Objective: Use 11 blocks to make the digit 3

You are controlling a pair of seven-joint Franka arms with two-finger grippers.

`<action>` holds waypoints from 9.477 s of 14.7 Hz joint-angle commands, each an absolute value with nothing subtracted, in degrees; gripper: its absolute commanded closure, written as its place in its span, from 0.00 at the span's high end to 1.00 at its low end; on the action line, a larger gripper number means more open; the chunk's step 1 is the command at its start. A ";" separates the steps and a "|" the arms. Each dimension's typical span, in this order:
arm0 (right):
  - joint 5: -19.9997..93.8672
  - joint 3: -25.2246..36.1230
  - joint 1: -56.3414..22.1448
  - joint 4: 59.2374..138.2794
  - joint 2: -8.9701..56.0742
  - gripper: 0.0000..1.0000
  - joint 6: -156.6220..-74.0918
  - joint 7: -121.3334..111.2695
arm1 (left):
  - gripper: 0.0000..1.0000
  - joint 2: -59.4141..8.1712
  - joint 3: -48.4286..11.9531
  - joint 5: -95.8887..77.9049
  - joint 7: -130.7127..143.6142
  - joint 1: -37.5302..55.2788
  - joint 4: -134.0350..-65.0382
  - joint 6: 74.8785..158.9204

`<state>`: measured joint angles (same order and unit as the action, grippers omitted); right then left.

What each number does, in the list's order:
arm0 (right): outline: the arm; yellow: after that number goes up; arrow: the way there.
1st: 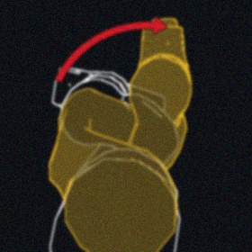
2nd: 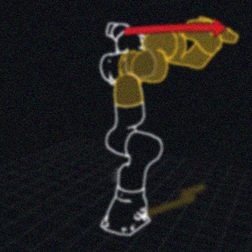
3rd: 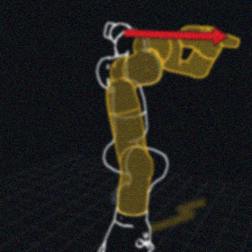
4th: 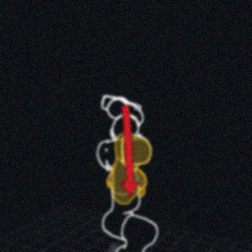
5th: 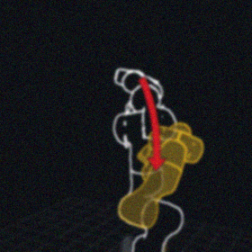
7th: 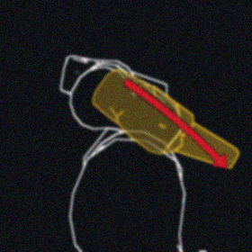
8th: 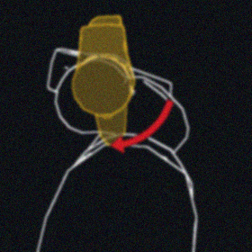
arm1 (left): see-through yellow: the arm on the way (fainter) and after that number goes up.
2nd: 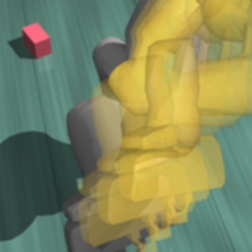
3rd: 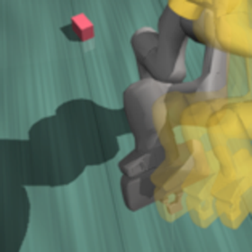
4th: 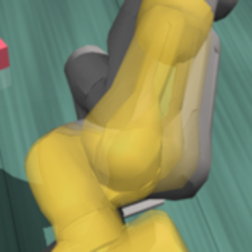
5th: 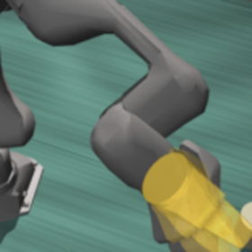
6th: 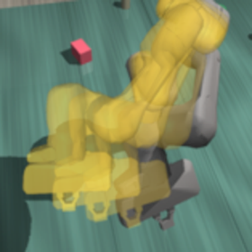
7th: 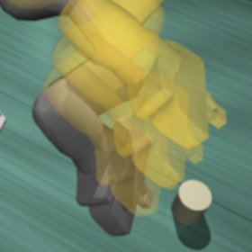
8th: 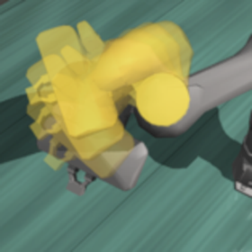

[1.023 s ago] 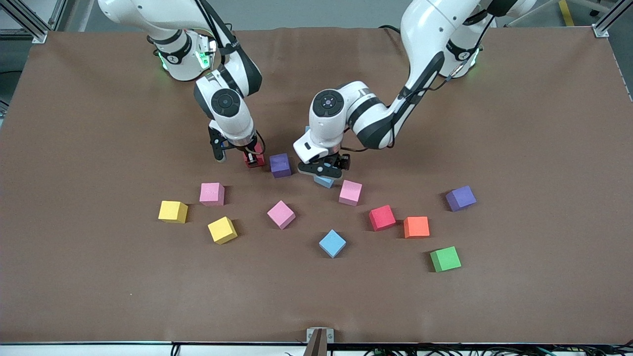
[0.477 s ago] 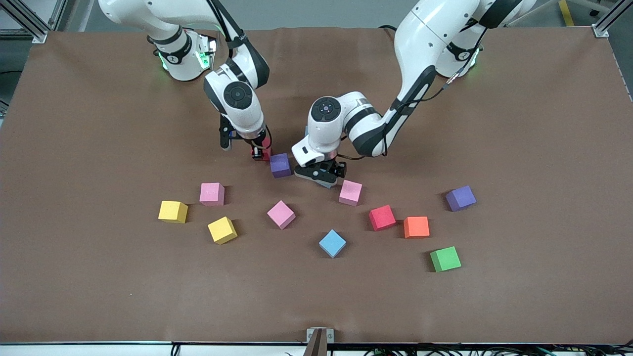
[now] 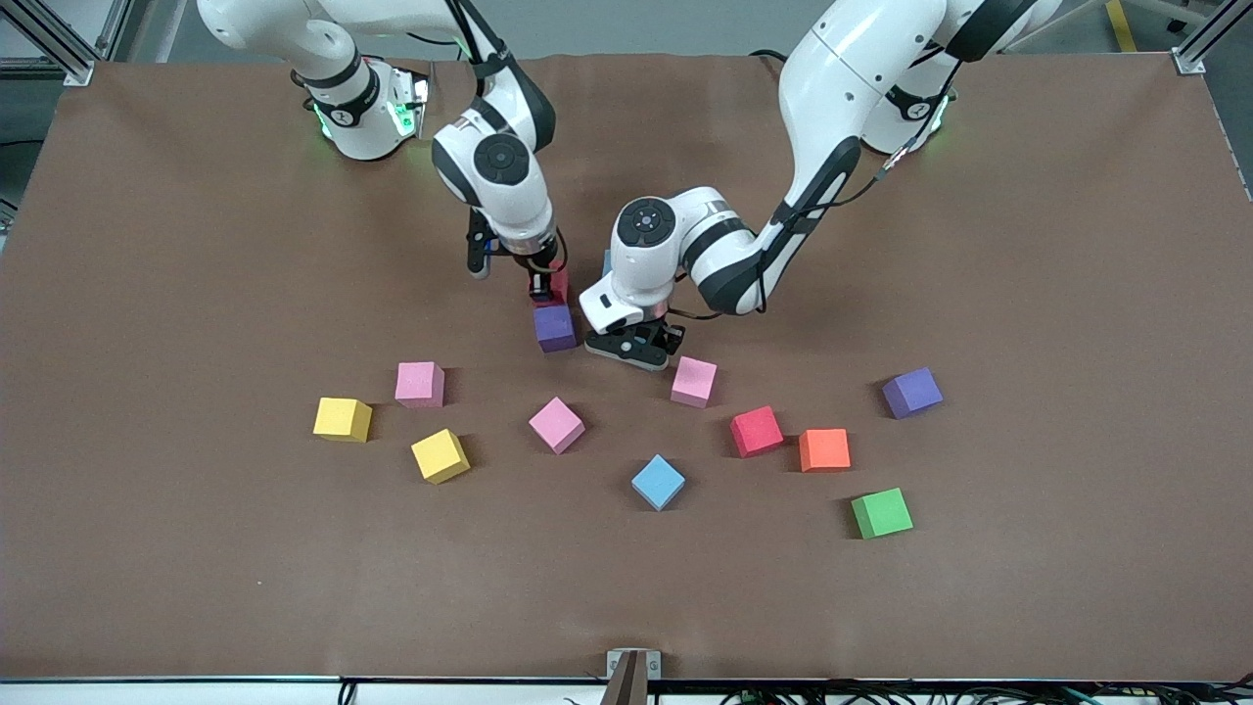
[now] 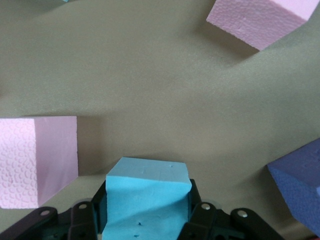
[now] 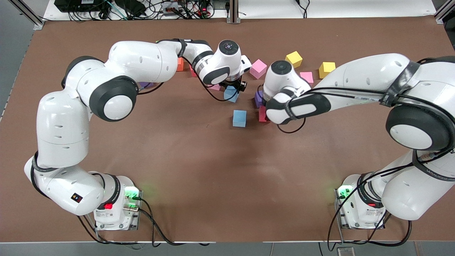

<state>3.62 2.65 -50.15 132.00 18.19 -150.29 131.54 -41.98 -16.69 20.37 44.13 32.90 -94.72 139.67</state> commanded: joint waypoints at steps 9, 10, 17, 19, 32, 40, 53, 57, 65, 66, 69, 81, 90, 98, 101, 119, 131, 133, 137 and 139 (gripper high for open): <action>7.56 2.90 -54.40 130.70 22.23 0.00 -152.31 134.47 | 0.42 -33.68 -16.96 20.74 76.50 29.62 -101.06 135.79; 7.73 2.99 -54.93 130.26 22.67 0.00 -152.31 134.56 | 0.42 -32.53 -17.05 20.39 80.99 29.71 -102.64 135.70; 7.73 2.99 -55.63 128.94 22.85 0.00 -151.61 135.53 | 0.42 -29.35 -19.68 17.67 123.59 29.88 -109.51 135.70; 7.73 2.99 -56.25 128.24 23.55 0.00 -151.44 135.70 | 0.42 -29.36 -19.95 17.67 136.18 29.88 -110.47 135.70; 7.65 2.99 -57.66 125.25 26.19 0.00 -151.35 137.46 | 0.42 -26.63 -23.81 17.67 167.08 29.79 -116.89 135.70; 7.65 2.99 -57.57 124.02 27.16 0.00 -151.35 137.55 | 0.42 -29.26 -23.91 17.67 168.75 30.85 -114.70 135.70; 7.65 2.99 -57.57 122.43 28.48 0.00 -151.35 137.55 | 0.53 -31.90 -23.82 17.84 168.58 31.90 -112.41 135.79; 7.65 2.99 -57.39 122.34 28.65 0.00 -151.35 137.55 | 1.00 -30.33 -23.91 17.93 168.05 31.38 -112.32 135.70; 7.21 3.08 -57.13 122.34 28.65 0.00 -151.26 136.76 | 1.00 -26.02 -26.45 17.75 167.00 27.09 -112.94 132.63; 7.12 3.08 -57.13 122.43 28.65 0.00 -150.91 136.41 | 1.00 -25.41 -27.85 17.75 164.73 25.42 -112.85 132.45; 7.12 3.08 -56.87 122.34 28.65 0.00 -149.85 135.97 | 1.00 -24.96 -31.02 17.75 158.93 20.67 -111.89 131.05; 7.03 3.51 -56.43 122.52 28.39 0.00 -147.66 134.91 | 1.00 -32.07 -30.85 19.25 115.34 11.34 -103.01 131.22; 7.65 3.52 -55.28 121.73 28.21 0.00 -147.04 136.49 | 1.00 -39.63 -30.67 24.79 112.15 10.81 -97.39 134.74; 6.68 3.60 -55.63 122.17 27.86 0.00 -146.34 135.62 | 1.00 -41.57 -29.19 24.87 116.27 11.33 -97.65 134.74; 6.50 3.69 -55.64 122.87 27.60 0.00 -145.46 134.30 | 1.00 -41.83 -29.00 24.87 116.37 11.25 -97.65 136.05; 6.59 3.52 -54.84 122.78 25.05 0.00 -145.72 137.63 | 0.38 -41.58 -27.68 25.14 116.28 11.25 -97.56 138.43; 6.59 3.52 -56.95 122.61 24.96 0.00 -146.16 139.57 | 0.39 -35.86 -27.77 24.87 116.37 9.84 -97.47 135.62; 6.59 3.60 -56.95 122.61 24.96 0.00 -146.25 139.57 | 0.39 -35.77 -27.77 24.87 116.45 9.76 -97.47 135.18; 6.59 3.60 -56.69 122.43 25.05 0.26 -146.25 139.57 | 0.39 -35.16 -27.77 24.79 116.46 9.76 -97.38 133.86; 6.50 3.60 -56.60 122.26 25.14 1.00 -146.16 139.48 | 0.38 -35.16 -27.77 24.79 116.37 9.67 -97.21 133.86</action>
<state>6.79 3.50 -56.14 122.93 23.60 -145.25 138.08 -36.55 -27.69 23.58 115.04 9.89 -96.81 134.96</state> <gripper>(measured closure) 0.348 0.449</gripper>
